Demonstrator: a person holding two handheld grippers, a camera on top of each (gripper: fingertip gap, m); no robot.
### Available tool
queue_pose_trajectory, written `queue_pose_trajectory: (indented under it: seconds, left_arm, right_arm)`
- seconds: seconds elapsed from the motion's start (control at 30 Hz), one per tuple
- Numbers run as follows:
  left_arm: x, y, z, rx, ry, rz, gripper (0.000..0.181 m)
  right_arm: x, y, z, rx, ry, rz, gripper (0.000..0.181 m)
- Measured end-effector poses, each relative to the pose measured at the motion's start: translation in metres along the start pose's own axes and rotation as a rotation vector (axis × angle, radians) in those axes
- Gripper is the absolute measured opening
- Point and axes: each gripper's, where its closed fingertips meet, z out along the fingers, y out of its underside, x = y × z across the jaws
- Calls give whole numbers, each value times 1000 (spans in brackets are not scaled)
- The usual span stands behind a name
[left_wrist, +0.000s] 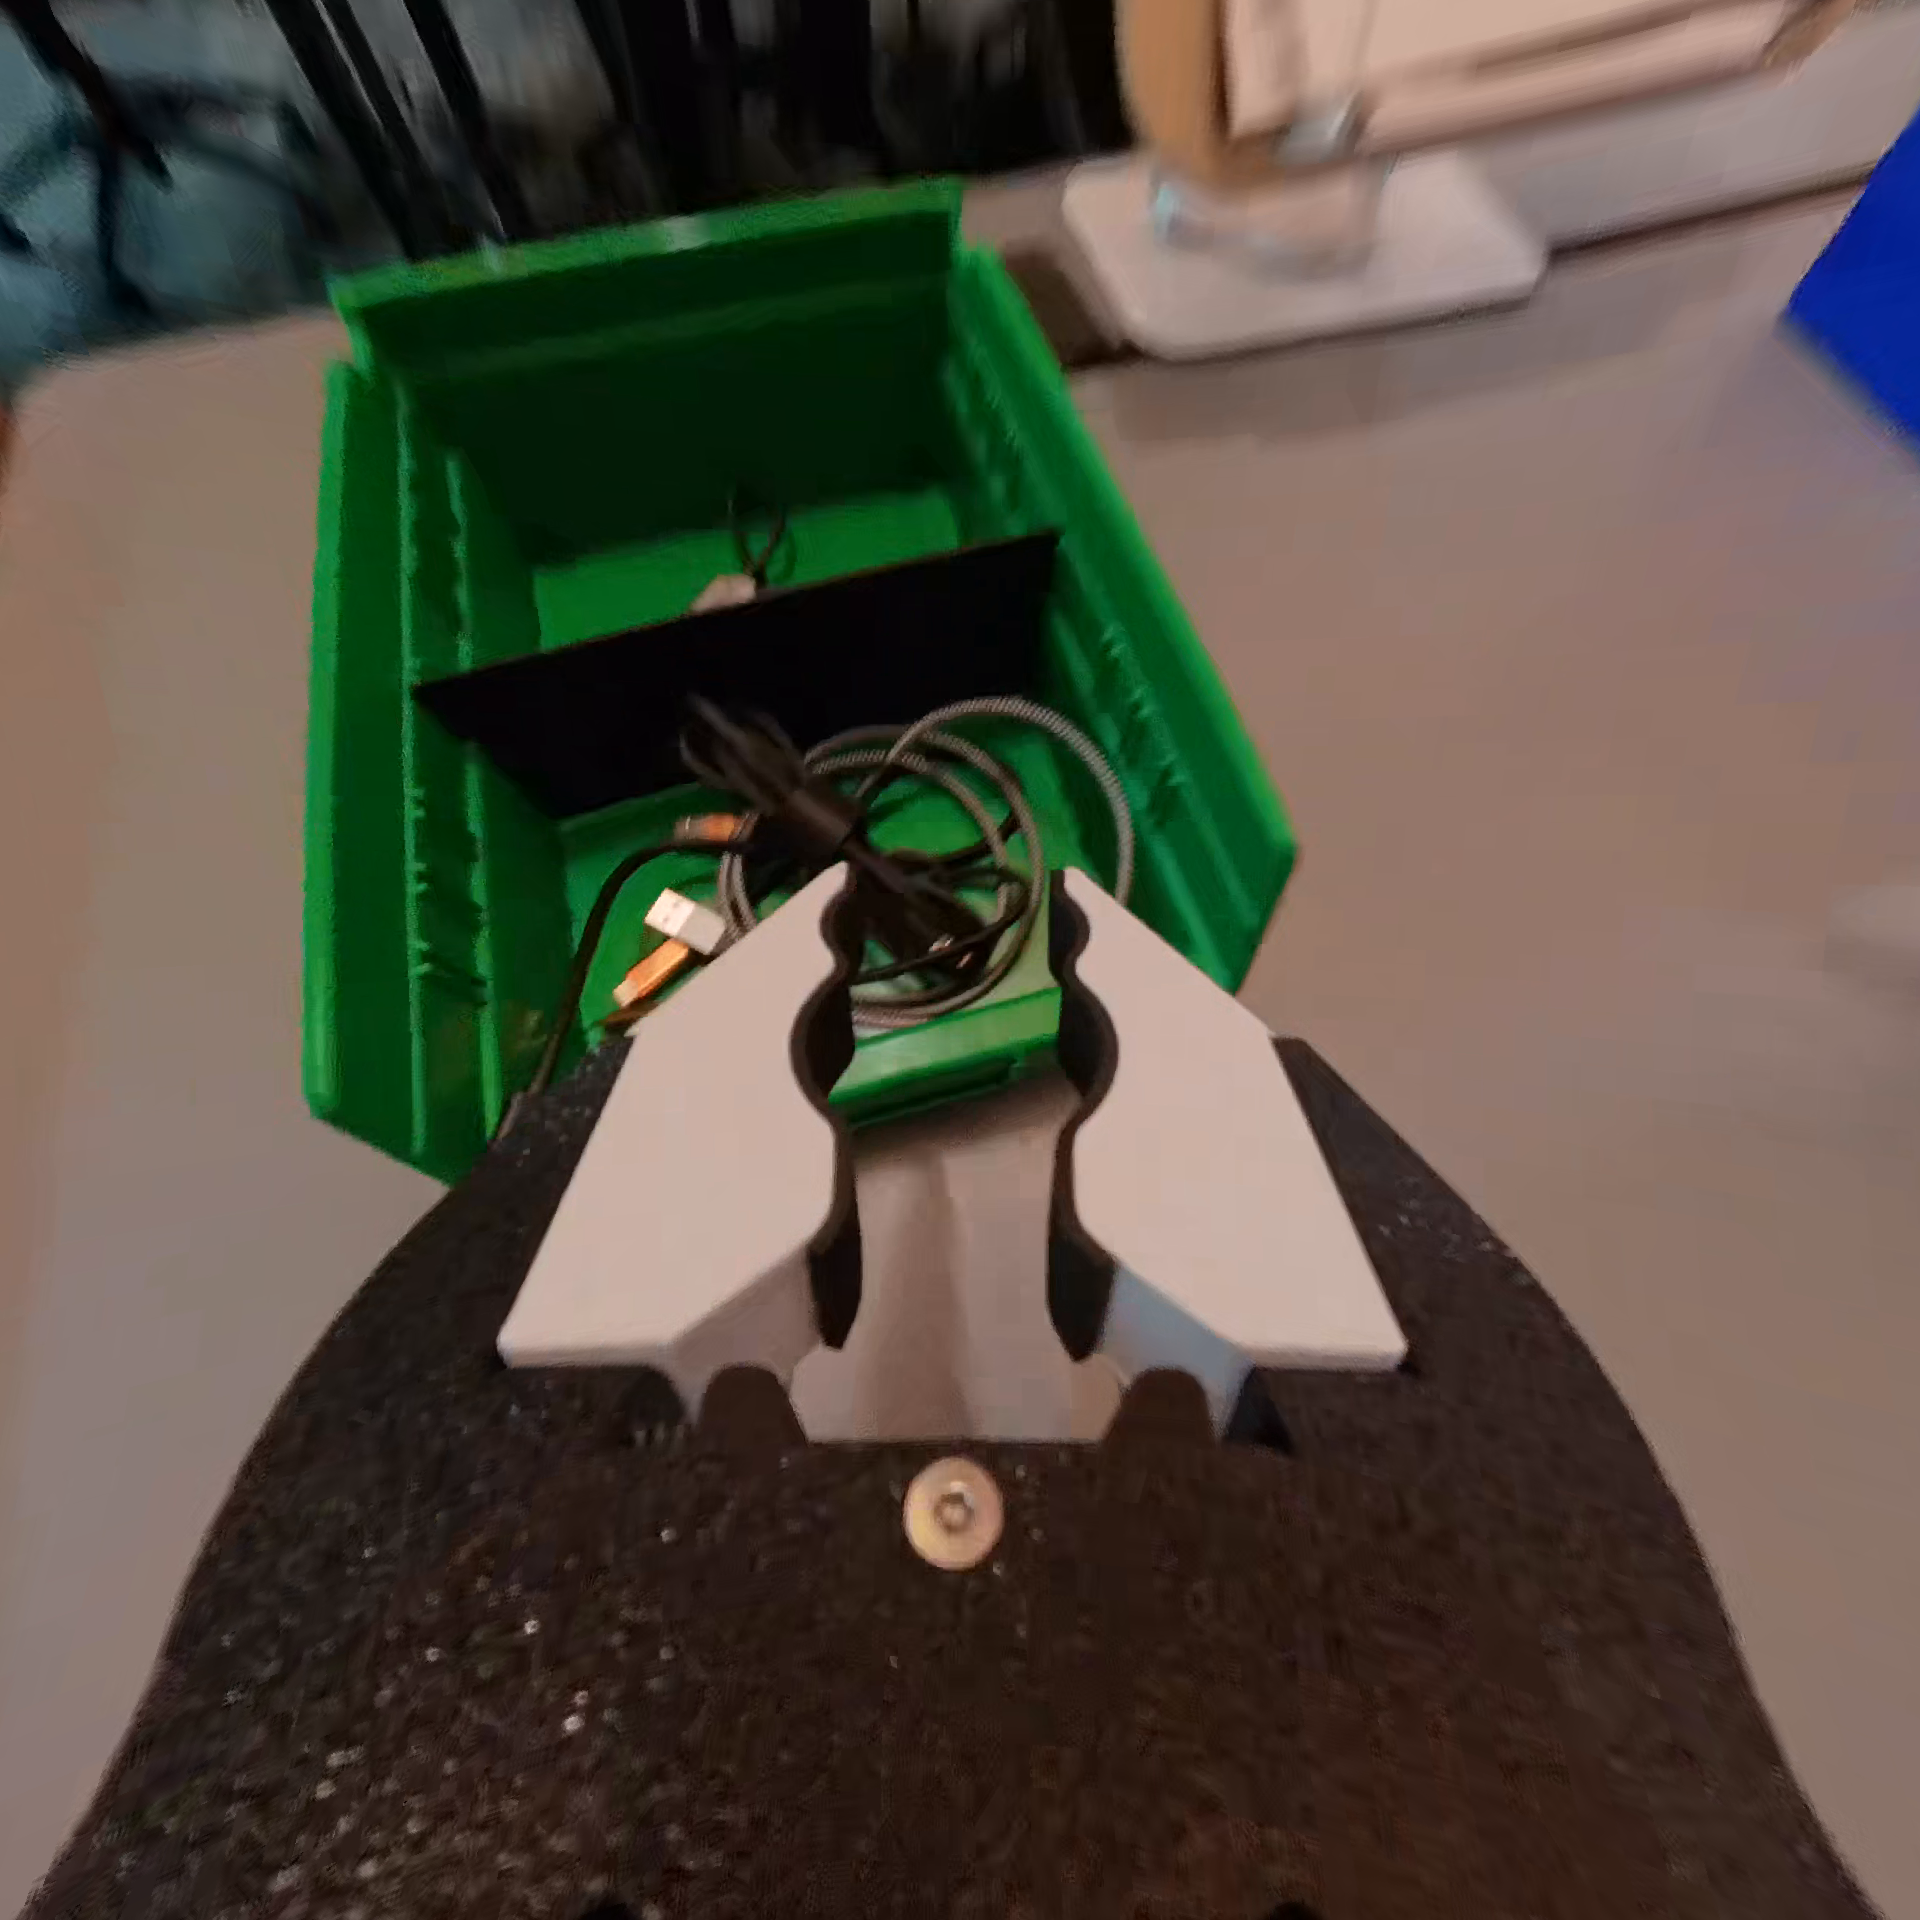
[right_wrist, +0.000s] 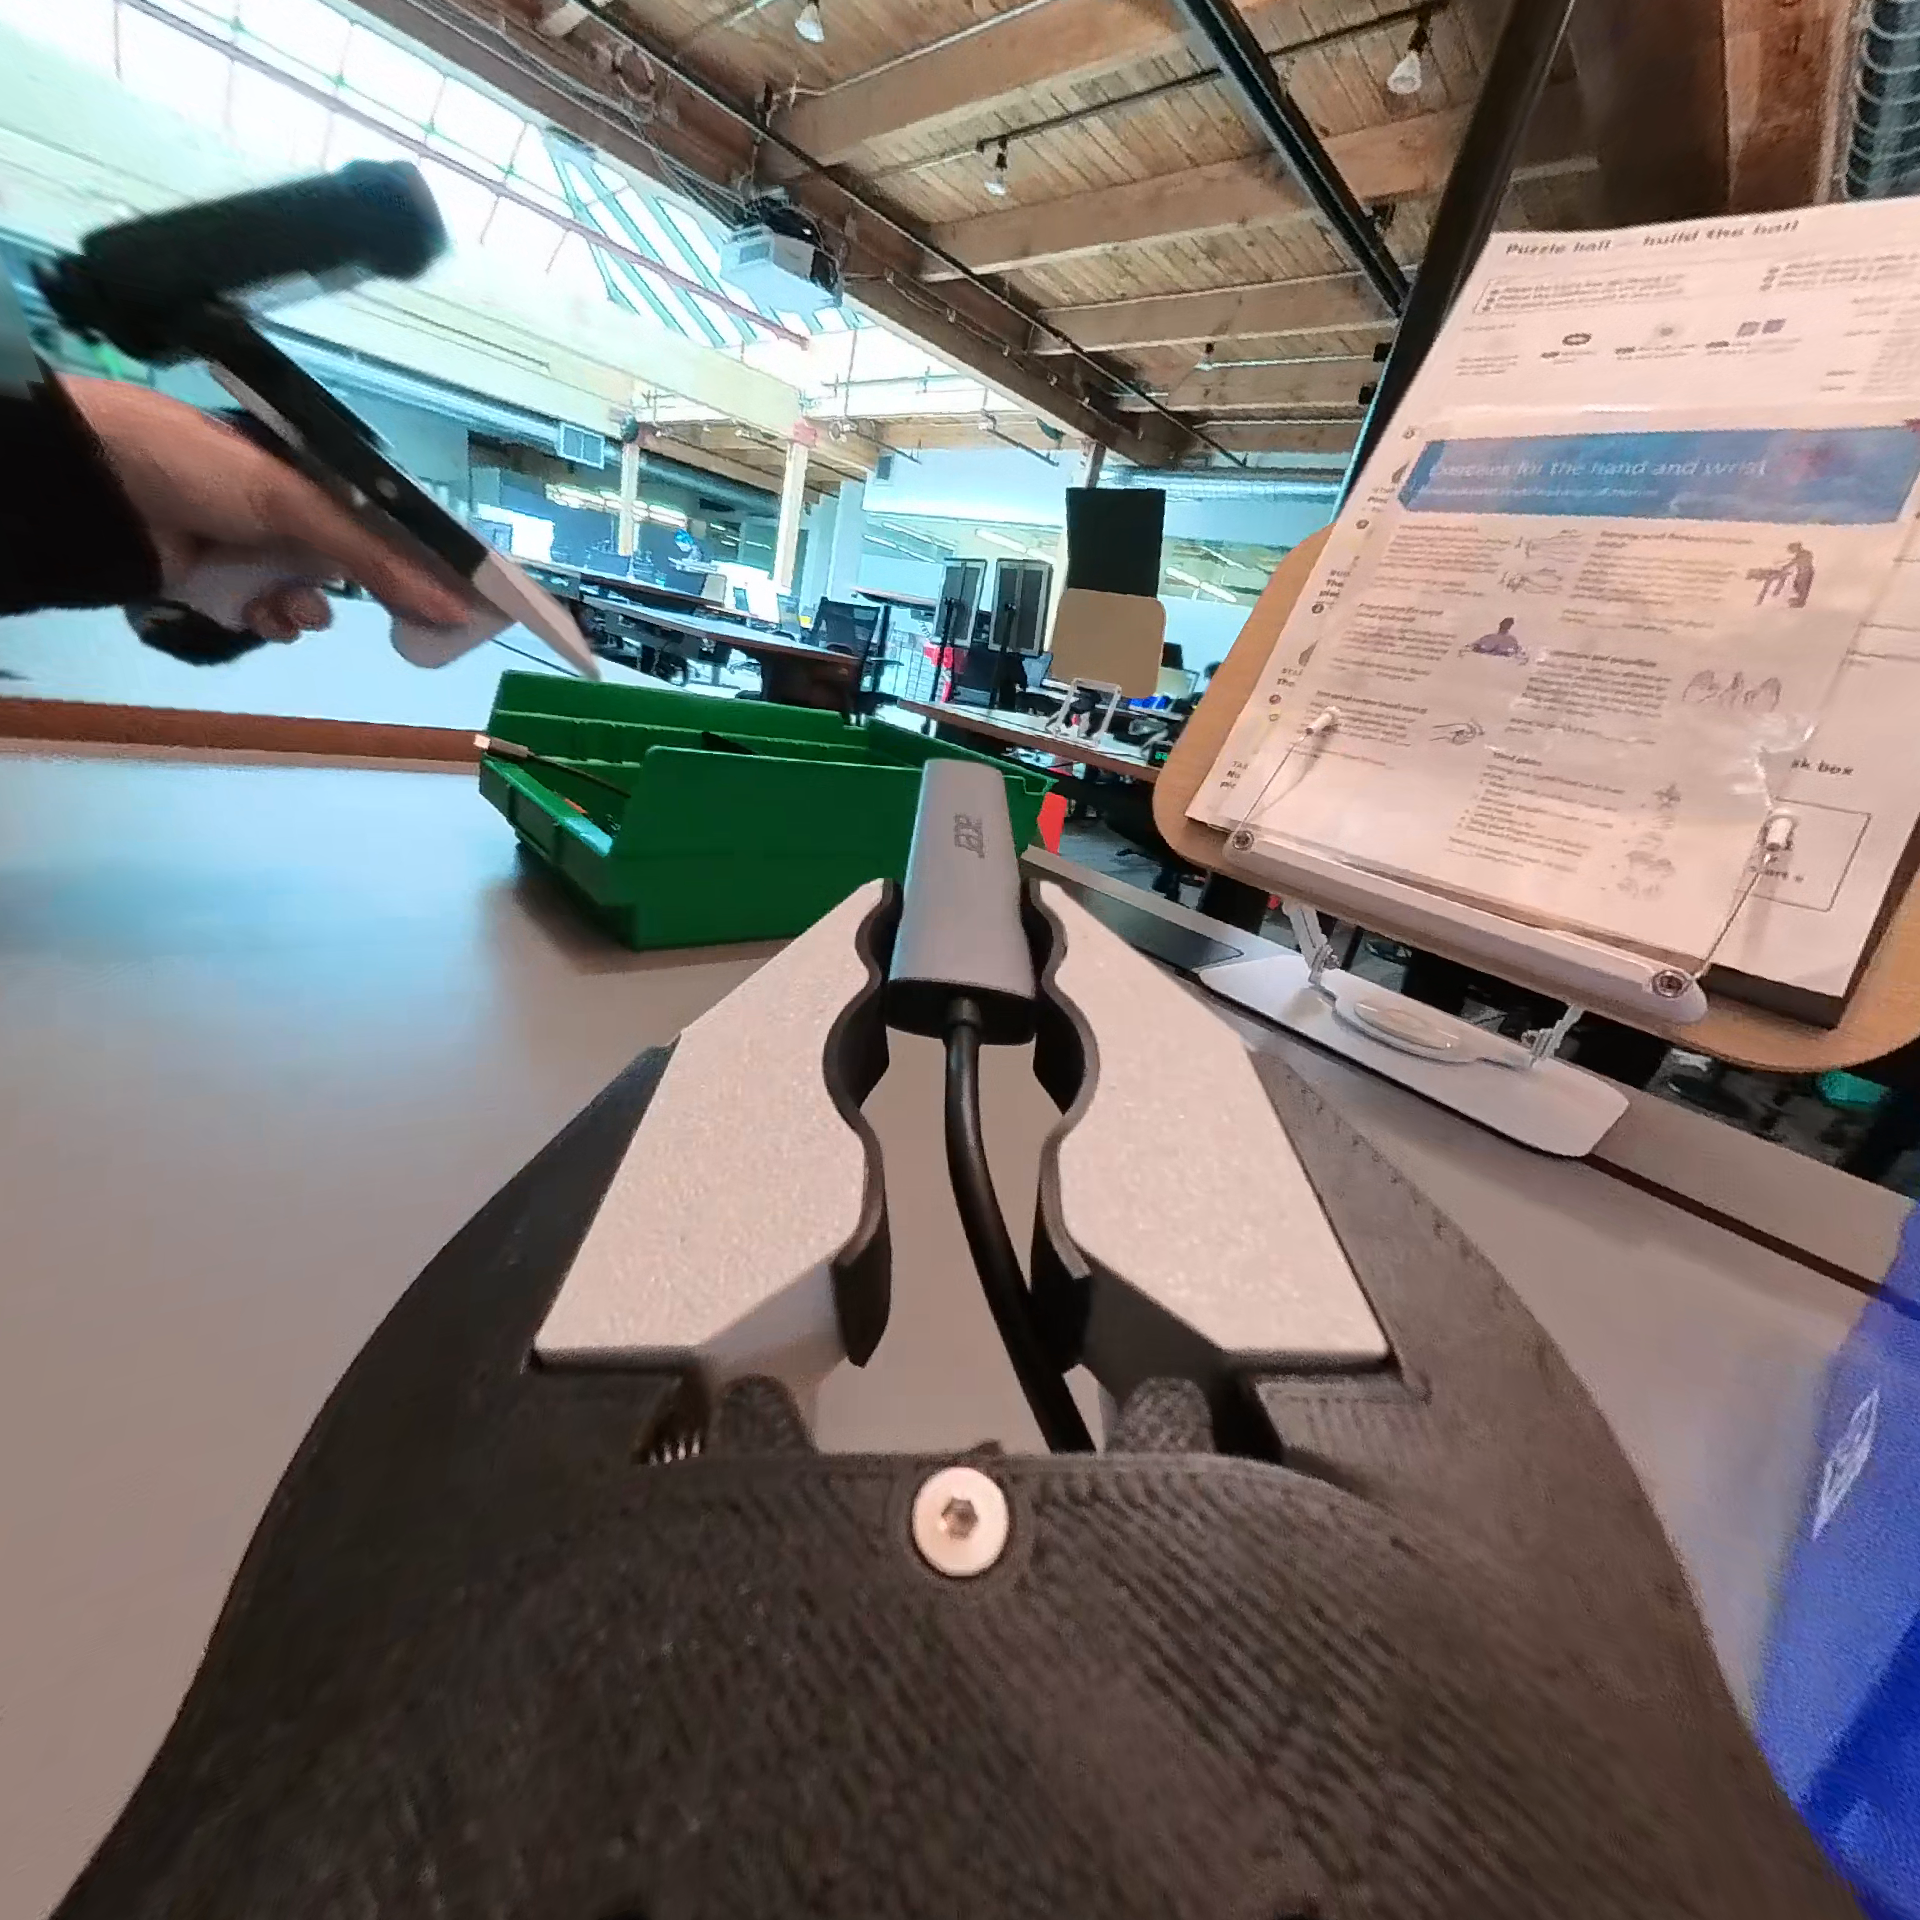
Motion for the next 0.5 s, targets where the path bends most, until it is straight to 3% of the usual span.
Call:
queue_pose_trajectory:
  seconds: [0.17, 0.3, 0.4, 0.5]
  left_arm:
    - [-35, 15, 42, -285, 13, -50, 47]
    - [-77, 13, 36, -341, -135, 24, 40]
    - [-94, 37, 29, -519, -157, 73, 35]
    - [-104, 54, 29, -605, -190, 139, 32]
  right_arm:
    - [7, -3, -3, 20, 23, 38, 22]
    - [10, -5, -7, 33, 33, 46, 22]
    - [10, -3, -6, 23, 28, 54, 22]
    - [7, -3, -5, 19, 19, 43, 22]
